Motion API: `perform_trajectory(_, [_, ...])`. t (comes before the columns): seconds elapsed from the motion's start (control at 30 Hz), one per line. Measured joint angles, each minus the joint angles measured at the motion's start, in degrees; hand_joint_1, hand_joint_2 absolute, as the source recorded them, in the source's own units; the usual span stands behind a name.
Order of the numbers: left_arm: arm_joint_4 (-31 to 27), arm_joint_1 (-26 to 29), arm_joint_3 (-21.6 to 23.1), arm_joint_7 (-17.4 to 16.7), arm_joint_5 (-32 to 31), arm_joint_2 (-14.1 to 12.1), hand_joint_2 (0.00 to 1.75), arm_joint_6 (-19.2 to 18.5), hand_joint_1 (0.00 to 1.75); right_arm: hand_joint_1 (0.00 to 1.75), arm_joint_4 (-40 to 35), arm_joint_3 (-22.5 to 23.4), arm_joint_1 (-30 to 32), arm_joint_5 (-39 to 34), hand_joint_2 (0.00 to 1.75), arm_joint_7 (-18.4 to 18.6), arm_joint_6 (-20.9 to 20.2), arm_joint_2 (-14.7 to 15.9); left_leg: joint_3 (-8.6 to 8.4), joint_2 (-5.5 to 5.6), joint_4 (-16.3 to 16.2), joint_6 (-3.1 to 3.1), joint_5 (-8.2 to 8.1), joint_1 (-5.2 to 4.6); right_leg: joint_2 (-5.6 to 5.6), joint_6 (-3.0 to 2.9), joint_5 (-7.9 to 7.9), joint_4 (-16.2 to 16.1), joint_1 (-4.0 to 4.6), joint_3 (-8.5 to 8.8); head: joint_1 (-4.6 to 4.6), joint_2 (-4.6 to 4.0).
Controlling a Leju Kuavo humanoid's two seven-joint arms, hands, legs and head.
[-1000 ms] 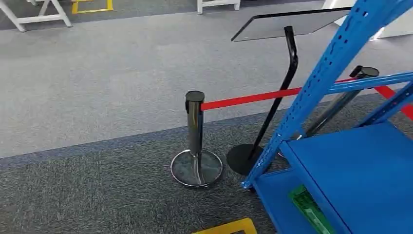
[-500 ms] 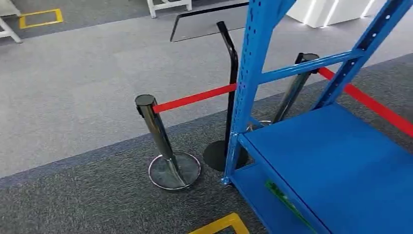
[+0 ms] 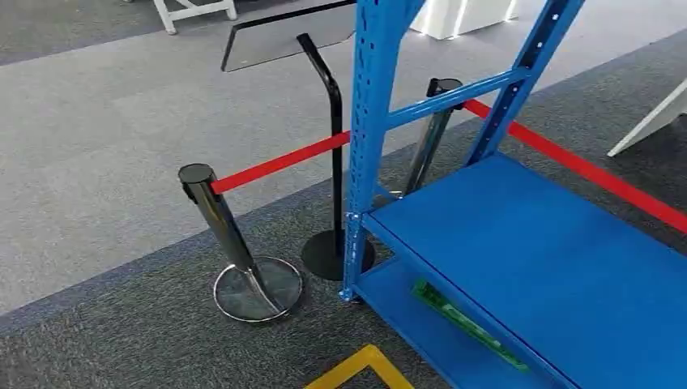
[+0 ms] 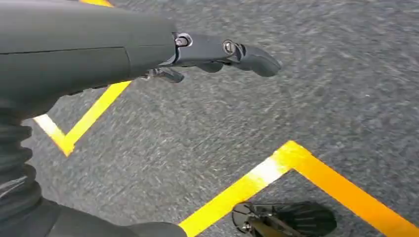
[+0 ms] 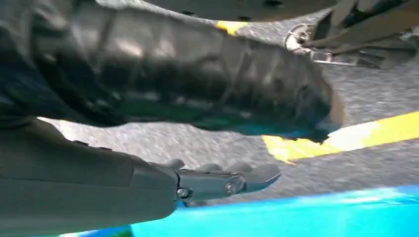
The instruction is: Take the parts from the cabinet and place them on the table.
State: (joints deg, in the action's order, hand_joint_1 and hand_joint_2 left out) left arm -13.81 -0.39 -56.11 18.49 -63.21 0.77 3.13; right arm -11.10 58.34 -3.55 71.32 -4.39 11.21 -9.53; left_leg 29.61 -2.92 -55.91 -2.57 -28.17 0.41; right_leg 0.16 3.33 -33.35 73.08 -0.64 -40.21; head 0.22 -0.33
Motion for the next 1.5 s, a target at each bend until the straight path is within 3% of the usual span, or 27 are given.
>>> perform_trajectory(0.07, [0.0, -0.1, 0.0, 0.0, -0.2, 0.0, 1.75, 0.0, 0.00, 0.00, 0.0, 0.0, 0.1, 0.0, 0.00, 0.0, 0.0, 0.0, -0.28, -1.25, -0.1, 0.33, -0.25, 0.02, -1.30, -0.10, 4.62, -9.9, -0.06, 5.52, 0.02, 0.00])
perform_trajectory(0.1, [0.0, -0.1, 0.0, 0.0, -0.2, 0.1, 1.75, 0.0, 0.00, 0.00, 0.0, 0.0, -0.1, 0.0, 0.00, 0.0, 0.0, 0.0, -0.53, -1.77, -0.2, 0.61, -0.43, -0.09, -4.03, -0.32, 6.18, -15.0, 0.10, 8.60, 0.06, 0.00])
perform_trajectory(0.13, [0.0, 0.0, 0.0, 0.0, -0.2, 0.1, 1.75, 0.0, 0.00, 0.00, 0.0, 0.0, -0.3, 0.0, 0.00, 0.0, 0.0, 0.0, -0.53, -2.25, -0.5, 1.09, -0.79, -0.56, -5.52, -0.95, 5.58, -16.4, 0.46, 9.36, 0.22, 0.00])
perform_trajectory(0.27, [0.0, -0.5, 0.0, 0.0, -0.4, 0.1, 1.75, 0.0, 0.00, 0.00, 0.0, 0.0, -0.2, 0.1, 0.00, 0.8, -0.1, 0.0, -1.17, -4.29, -0.4, 2.14, -1.03, -0.30, -2.74, -2.46, 5.99, -16.5, 0.54, 8.84, -0.17, 0.00])
perform_trajectory(0.3, [0.0, -0.6, 0.0, 0.0, -0.4, 0.1, 1.75, 0.0, 0.00, 0.00, 0.0, 0.0, -0.1, 0.0, 0.00, 0.9, -0.1, 0.0, -1.16, -2.99, -1.2, 2.61, -1.89, 0.02, -2.12, -2.94, 6.28, -16.9, 0.18, 9.63, -0.28, 0.00])
perform_trajectory(0.37, [0.0, -0.6, 0.0, 0.0, -0.4, 0.1, 1.75, 0.1, 0.00, 0.00, 0.0, 0.0, -0.4, 0.1, 0.00, 1.4, -0.2, 0.0, 1.92, 1.28, -8.3, 2.88, -6.34, 0.25, -0.91, -3.42, 6.52, -16.9, 0.14, 9.47, -0.85, 0.00])
perform_trajectory(0.43, [0.1, -0.3, 0.0, -0.2, -0.4, 0.0, 1.75, 0.2, 0.00, 0.00, 0.0, 0.0, -0.4, 0.2, 0.00, 1.7, -0.3, 0.0, 6.14, 2.34, -17.3, 2.98, -9.82, 0.21, 0.60, -3.52, 6.53, -16.8, 0.21, 9.39, -1.07, 0.00])
perform_trajectory(0.47, [0.1, -0.2, 0.0, -0.2, -0.4, 0.0, 1.75, 0.2, 0.00, 0.00, 0.0, 0.0, -0.3, 0.2, 0.00, 1.8, -0.3, 0.0, 7.27, 2.44, -19.2, 2.94, -9.80, 0.20, 1.42, -3.52, 6.53, -16.8, 0.26, 9.40, -1.11, 0.00])
perform_trajectory(0.5, [0.1, -0.1, 0.0, -0.2, -0.4, 0.0, 1.75, 0.2, 0.00, 0.00, 0.0, 0.0, -0.1, 0.2, 0.00, 1.9, -0.3, 0.0, 6.97, 2.48, -18.0, 2.79, -8.04, 0.20, 2.26, -3.52, 6.52, -16.7, 0.28, 9.46, -1.09, 0.00])
perform_trajectory(0.57, [0.1, -0.2, 0.0, -0.2, -0.4, 0.0, 1.75, 0.2, 0.00, 0.00, 0.0, 0.0, -0.1, 0.2, 0.00, 1.9, -0.4, 0.0, 3.69, 3.20, -9.4, 2.42, -2.34, 0.23, 3.88, -3.43, 6.47, -16.4, 0.28, 9.47, -1.09, 0.00])
perform_trajectory(0.6, [0.1, -0.2, 0.0, -0.2, -0.4, 0.0, 1.75, 0.2, 0.00, 0.00, 0.0, 0.0, -0.2, 0.2, 0.00, 1.9, -0.4, 0.0, 1.70, 4.84, -4.4, 2.27, 0.15, 0.33, 4.53, -3.29, 6.38, -16.2, 0.23, 9.43, -1.11, 0.00])
perform_trajectory(0.63, [0.1, -0.3, 0.0, -0.2, -0.4, -0.1, 1.75, 0.2, 0.00, 0.00, 0.0, 0.0, -0.3, 0.2, 0.00, 1.9, -0.4, 0.0, 0.95, 8.16, -2.5, 2.04, -0.53, 0.54, 5.12, -2.96, 6.29, -16.0, 0.42, 9.14, -1.05, 0.00])
perform_trajectory(0.77, [0.2, -0.3, 0.0, -0.2, -0.4, -0.1, 1.75, 0.3, 0.00, 0.00, 0.0, 0.0, 0.0, 0.2, 0.00, 1.9, -0.5, 0.0, 0.97, 6.36, -1.8, 1.28, -0.21, 0.39, 7.70, -1.31, 6.87, -16.0, 0.03, 7.30, -1.01, 0.00])
perform_trajectory(0.8, [0.2, -0.4, 0.0, -0.2, -0.4, 0.1, 1.75, 0.3, 0.00, 0.00, 0.0, 0.0, 0.1, 0.2, 0.00, 2.1, -0.6, 0.0, 0.86, 5.27, -1.2, 0.77, 0.13, 0.73, 7.15, -1.13, 6.40, -15.5, 0.03, 7.25, -1.05, 0.00])
perform_trajectory(0.87, [0.2, -0.4, 0.0, -0.2, -0.4, 0.0, 1.75, 0.3, 0.00, 0.00, 0.0, 0.0, -0.2, 0.2, 0.00, 2.1, -0.8, 0.0, 0.93, 4.01, -1.0, 0.11, 0.14, 0.59, 1.99, -0.79, 2.61, -10.1, 0.40, 4.48, 0.16, 0.00])
perform_trajectory(0.93, [0.2, -0.2, 0.0, -0.2, -0.4, 0.0, 1.75, 0.3, 0.00, 0.00, 0.0, 0.0, -0.4, 0.2, 0.00, 2.1, -0.9, 0.0, 1.01, 1.98, -1.0, 0.00, 0.07, 0.34, 0.40, -0.48, -1.80, -0.3, 0.29, -0.05, 0.24, 0.00])
perform_trajectory(0.97, [0.2, -0.1, 0.0, -0.2, -0.5, 0.0, 1.75, 0.3, 0.00, 0.00, 0.0, 0.0, -0.3, 0.2, 0.00, 2.1, -1.0, 0.0, 1.02, 1.13, -1.1, -0.04, 0.04, 0.29, 0.24, -0.35, -2.39, 2.6, 0.18, -1.30, 0.31, 0.00])
perform_trajectory(1.0, [0.2, -0.2, 0.0, -0.2, -0.5, 0.0, 1.75, 0.3, 0.00, 0.00, 0.0, 0.0, -0.1, 0.2, 0.00, 2.1, -1.2, 0.0, 0.97, 0.44, -1.1, -0.06, 0.00, 0.27, 0.13, -0.28, -1.47, 2.2, 0.06, -0.95, 0.28, 0.00])
perform_trajectory(1.07, [0.2, -0.4, 0.0, -0.2, -0.6, 0.0, 1.75, 0.3, 0.00, 0.00, 0.0, 0.0, 0.0, 0.2, 0.00, 2.1, -1.2, 0.0, 0.73, -0.69, -1.1, 0.11, -0.13, 0.28, -0.60, -0.34, 2.87, -5.6, 0.04, 3.51, 0.33, 0.00])
perform_trajectory(1.1, [0.2, -0.4, 0.0, -0.2, -0.6, 0.0, 1.75, 0.3, 0.00, 0.00, 0.0, 0.0, -0.1, 0.2, 0.00, 2.1, -1.2, 0.0, 0.50, -1.25, -1.1, 0.32, -0.27, 0.28, -1.84, -0.59, 5.03, -11.1, 0.08, 6.59, 0.33, 0.00])
perform_trajectory(1.13, [0.2, -0.4, 0.0, -0.2, -0.8, 0.0, 1.75, 0.3, 0.00, 0.00, 0.0, 0.0, -0.3, 0.2, 0.00, 2.1, -1.2, 0.0, 0.27, -1.78, -1.1, 0.61, -0.46, 0.03, -5.10, -1.03, 5.47, -15.4, 0.38, 8.97, 0.39, 0.00])
perform_trajectory(1.27, [0.2, -0.8, 0.0, -0.2, -1.0, 0.0, 1.75, 0.3, 0.00, 0.00, 0.0, 0.0, -0.2, 0.2, 0.00, 2.1, -1.3, 0.0, -0.15, -3.87, -1.2, 1.80, -0.68, -0.14, -3.03, -2.42, 5.46, -15.8, 0.89, 8.46, 0.15, 0.00])
perform_trajectory(1.3, [0.2, -0.9, 0.0, -0.2, -1.0, 0.0, 1.75, 0.4, 0.00, 0.00, 0.0, 0.0, -0.2, 0.2, 0.00, 2.1, -1.3, 0.0, -0.16, -3.24, -1.5, 2.47, -1.25, 0.13, -2.40, -3.06, 5.92, -16.4, 0.32, 9.60, 0.18, 0.00])
perform_trajectory(1.33, [0.2, -0.9, 0.0, -0.2, -1.0, 0.0, 1.75, 0.5, 0.00, 0.00, 0.0, 0.0, -0.2, 0.2, 0.00, 2.1, -1.3, 0.0, 0.15, -0.26, -2.8, 2.78, -2.41, 0.26, -1.98, -3.33, 6.01, -16.5, 0.25, 9.45, -0.24, 0.00])
perform_trajectory(1.37, [0.2, -0.8, -0.1, -0.1, -1.1, 0.0, 1.75, 0.5, 0.00, 0.00, 0.0, 0.0, -0.3, 0.2, 0.00, 2.1, -1.3, 0.0, 1.62, 1.31, -6.3, 2.85, -4.72, 0.32, -1.39, -3.80, 6.21, -16.5, 0.25, 9.38, -0.48, 0.00])
perform_trajectory(1.43, [0.2, -0.5, -0.3, -0.2, -1.1, -0.1, 1.75, 0.6, 0.00, 0.00, 0.0, -0.1, -0.5, 0.2, 0.00, 2.0, -1.4, 0.0, 5.72, 2.35, -15.6, 3.04, -8.87, 0.36, 0.06, -3.94, 6.26, -16.5, 0.28, 9.31, -0.81, 0.00])
perform_trajectory(1.5, [0.2, -0.4, -0.4, -0.2, -1.2, -0.1, 1.75, 0.6, 0.00, 0.00, 0.0, -0.1, -0.3, 0.2, 0.00, 2.1, -1.4, 0.0, 7.94, 2.47, -19.4, 3.09, -8.91, 0.37, 1.63, -3.94, 6.26, -16.4, 0.30, 9.43, -0.90, 0.00])
